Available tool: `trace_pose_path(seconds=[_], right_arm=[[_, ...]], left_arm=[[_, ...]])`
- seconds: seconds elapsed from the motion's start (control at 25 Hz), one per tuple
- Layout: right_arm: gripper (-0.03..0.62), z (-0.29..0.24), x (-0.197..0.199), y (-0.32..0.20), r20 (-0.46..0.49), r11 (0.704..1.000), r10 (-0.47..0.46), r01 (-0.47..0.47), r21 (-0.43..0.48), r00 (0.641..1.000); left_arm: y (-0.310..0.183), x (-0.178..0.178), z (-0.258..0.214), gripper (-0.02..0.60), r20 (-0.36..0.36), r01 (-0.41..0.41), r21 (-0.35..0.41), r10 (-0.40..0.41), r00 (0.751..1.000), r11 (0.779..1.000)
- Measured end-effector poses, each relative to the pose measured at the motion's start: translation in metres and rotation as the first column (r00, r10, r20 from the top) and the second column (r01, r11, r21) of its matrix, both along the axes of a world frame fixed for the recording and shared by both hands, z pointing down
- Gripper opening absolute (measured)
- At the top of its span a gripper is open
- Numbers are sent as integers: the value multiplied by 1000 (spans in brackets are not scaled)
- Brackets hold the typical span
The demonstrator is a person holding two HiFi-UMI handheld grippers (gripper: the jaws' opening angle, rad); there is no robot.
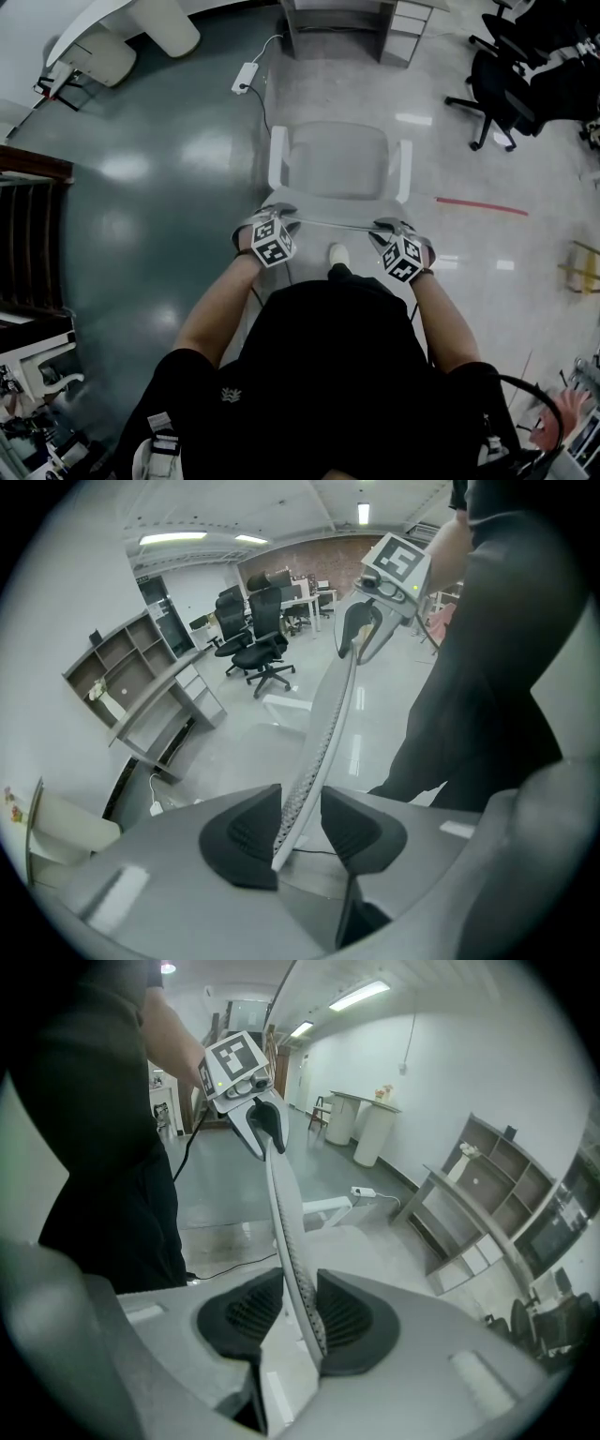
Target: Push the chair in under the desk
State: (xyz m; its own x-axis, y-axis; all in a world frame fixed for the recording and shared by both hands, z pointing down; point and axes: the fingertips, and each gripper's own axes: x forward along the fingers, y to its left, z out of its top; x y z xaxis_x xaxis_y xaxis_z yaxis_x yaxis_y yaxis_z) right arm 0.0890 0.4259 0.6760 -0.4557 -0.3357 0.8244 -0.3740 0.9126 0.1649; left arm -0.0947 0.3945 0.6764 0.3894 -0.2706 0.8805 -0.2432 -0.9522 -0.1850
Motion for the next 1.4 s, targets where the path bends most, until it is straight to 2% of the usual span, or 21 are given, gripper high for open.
trace_pose_path(seconds=[0.52,0.76,1.4], right_arm=[[114,0,15,-60,40,998,-63,62,22,997],[114,1,12,-81,48,999,-46,45,12,998],[114,4,12,-151,21,999,-46,46,0,999]], left_arm=[[-64,13,-1,150,19,113,45,-114,993,993],[-85,10,1,150,41,117,58,-120,992,991],[-156,9,0,150,-33,134,96,-132,991,986]])
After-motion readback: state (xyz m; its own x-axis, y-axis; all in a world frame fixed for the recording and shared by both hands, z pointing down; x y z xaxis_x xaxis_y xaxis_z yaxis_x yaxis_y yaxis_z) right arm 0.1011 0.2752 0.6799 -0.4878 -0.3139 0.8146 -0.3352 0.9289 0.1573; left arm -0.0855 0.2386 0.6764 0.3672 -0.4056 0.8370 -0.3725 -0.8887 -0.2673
